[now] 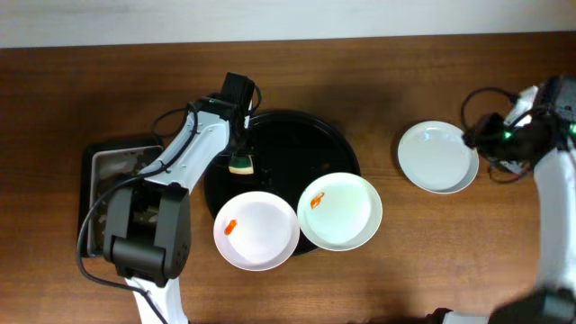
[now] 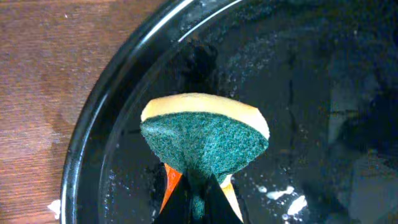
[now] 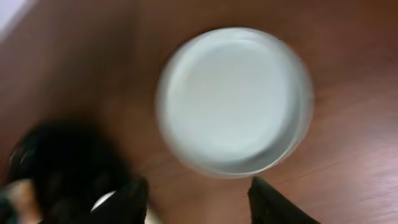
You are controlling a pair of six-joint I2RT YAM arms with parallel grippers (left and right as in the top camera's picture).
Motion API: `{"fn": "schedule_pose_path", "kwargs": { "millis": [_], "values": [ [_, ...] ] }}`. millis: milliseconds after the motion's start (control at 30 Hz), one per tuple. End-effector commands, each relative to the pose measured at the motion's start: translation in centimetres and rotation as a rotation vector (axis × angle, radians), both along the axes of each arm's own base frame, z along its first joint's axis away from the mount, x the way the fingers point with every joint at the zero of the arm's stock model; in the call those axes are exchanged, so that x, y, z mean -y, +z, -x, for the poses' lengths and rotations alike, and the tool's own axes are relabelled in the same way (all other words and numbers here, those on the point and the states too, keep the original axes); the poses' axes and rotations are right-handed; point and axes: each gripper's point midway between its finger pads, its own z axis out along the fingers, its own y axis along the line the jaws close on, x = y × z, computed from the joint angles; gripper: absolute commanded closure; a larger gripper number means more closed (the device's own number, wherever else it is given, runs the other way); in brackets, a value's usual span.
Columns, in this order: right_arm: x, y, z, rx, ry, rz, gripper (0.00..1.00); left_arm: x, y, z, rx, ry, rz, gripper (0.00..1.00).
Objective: Clean dirty plates on tray and stack at the side
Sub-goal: 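Lift the scrubbed plate with the right gripper and place it on the right table, then dip the sponge in the soapy tray with the left gripper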
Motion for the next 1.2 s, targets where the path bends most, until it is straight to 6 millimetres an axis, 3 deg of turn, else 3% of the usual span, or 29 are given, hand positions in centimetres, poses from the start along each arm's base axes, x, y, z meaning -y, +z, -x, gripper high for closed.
{"fn": "schedule_pose_path", "kwargs": {
  "millis": [0, 67, 100, 133, 200, 267, 333, 367, 400, 500, 567, 600, 633, 667, 700, 733, 767, 833, 867, 967, 1100, 1167],
  "values": [
    [-7.7, 4.8, 1.5, 0.121, 0.233, 0.002, 0.45, 1.5, 6.5, -0.4, 0.125, -0.089, 0.096, 0.97],
    [-12.0, 5.0, 2.6, 0.109, 0.36, 0.003, 0.45, 0.2, 10.4, 0.9, 0.17, -0.078, 0.099, 0.98],
    [-13.0, 4.8, 2.8, 0.1, 0.391, 0.013, 0.45, -1.3, 12.1, 1.4, 0.19, -0.049, 0.092, 0.98],
    [-14.0, 4.8, 3.0, 0.1, 0.421, 0.013, 0.45, -5.4, 14.2, 2.5, 0.213, 0.037, 0.025, 0.98],
    [-14.9, 4.8, 3.2, 0.1, 0.447, 0.012, 0.44, -13.2, 15.9, 4.7, 0.198, 0.211, -0.129, 0.99],
    [-15.0, 4.8, 3.2, 0.1, 0.452, 0.012, 0.44, -18.9, 14.9, 6.8, 0.121, 0.351, -0.2, 1.0],
    [-15.0, 4.8, 3.2, 0.1, 0.452, 0.012, 0.44, -22.6, 11.9, 7.9, 0.083, 0.453, -0.212, 1.0],
    [-15.0, 4.8, 3.2, 0.1, 0.452, 0.012, 0.44, -23.6, 10.2, 8.2, 0.076, 0.476, -0.214, 1.0],
    [-15.0, 4.8, 3.2, 0.1, 0.452, 0.012, 0.44, -24.9, 6.0, 9.0, 0.072, 0.508, -0.219, 1.0],
    [-15.0, 4.8, 3.2, 0.1, 0.452, 0.012, 0.44, -25.7, 0.6, 9.4, 0.154, 0.536, -0.259, 1.0],
    [-15.0, 4.8, 3.3, 0.099, 0.452, 0.012, 0.44, -25.5, -2.3, 10.3, 0.194, 0.541, -0.258, 1.0],
    [-15.0, 4.8, 3.3, 0.099, 0.452, 0.011, 0.44, -25.4, -2.9, 10.7, 0.193, 0.54, -0.258, 0.94],
    [-15.0, 4.8, 3.3, 0.099, 0.452, 0.011, 0.44, -25.3, -3.4, 11.0, 0.201, 0.541, -0.257, 0.56],
    [-15.0, 4.8, 3.3, 0.099, 0.452, 0.011, 0.44, -25.2, -3.6, 11.1, 0.196, 0.539, -0.251, 0.31],
    [-15.0, 4.8, 3.3, 0.099, 0.452, 0.012, 0.44, -24.8, -3.6, 11.0, 0.194, 0.53, -0.232, 0.28],
    [-15.0, 4.8, 3.3, 0.099, 0.452, 0.011, 0.44, -24.8, -3.0, 11.2, 0.188, 0.53, -0.232, 0.32],
    [-15.0, 4.8, 3.2, 0.1, 0.452, 0.011, 0.44, -24.5, -1.5, 10.7, 0.204, 0.523, -0.207, 0.43],
    [-15.0, 4.8, 3.2, 0.101, 0.452, 0.012, 0.44, -23.5, 1.3, 9.3, 0.259, 0.5, -0.131, 0.82],
    [-15.0, 4.8, 3.2, 0.101, 0.452, 0.012, 0.44, -23.5, 1.5, 9.1, 0.265, 0.501, -0.131, 0.96],
    [-15.0, 4.8, 3.2, 0.101, 0.452, 0.012, 0.44, -24.0, 0.7, 9.6, 0.236, 0.516, -0.133, 0.87],
    [-15.0, 4.8, 3.2, 0.101, 0.452, 0.012, 0.44, -23.1, -3.8, 11.0, 0.091, 0.514, -0.082, 0.53],
    [-15.0, 4.8, 3.2, 0.101, 0.452, 0.012, 0.44, -22.3, -3.6, 10.7, 0.086, 0.501, -0.038, 0.48]
  ]
}}
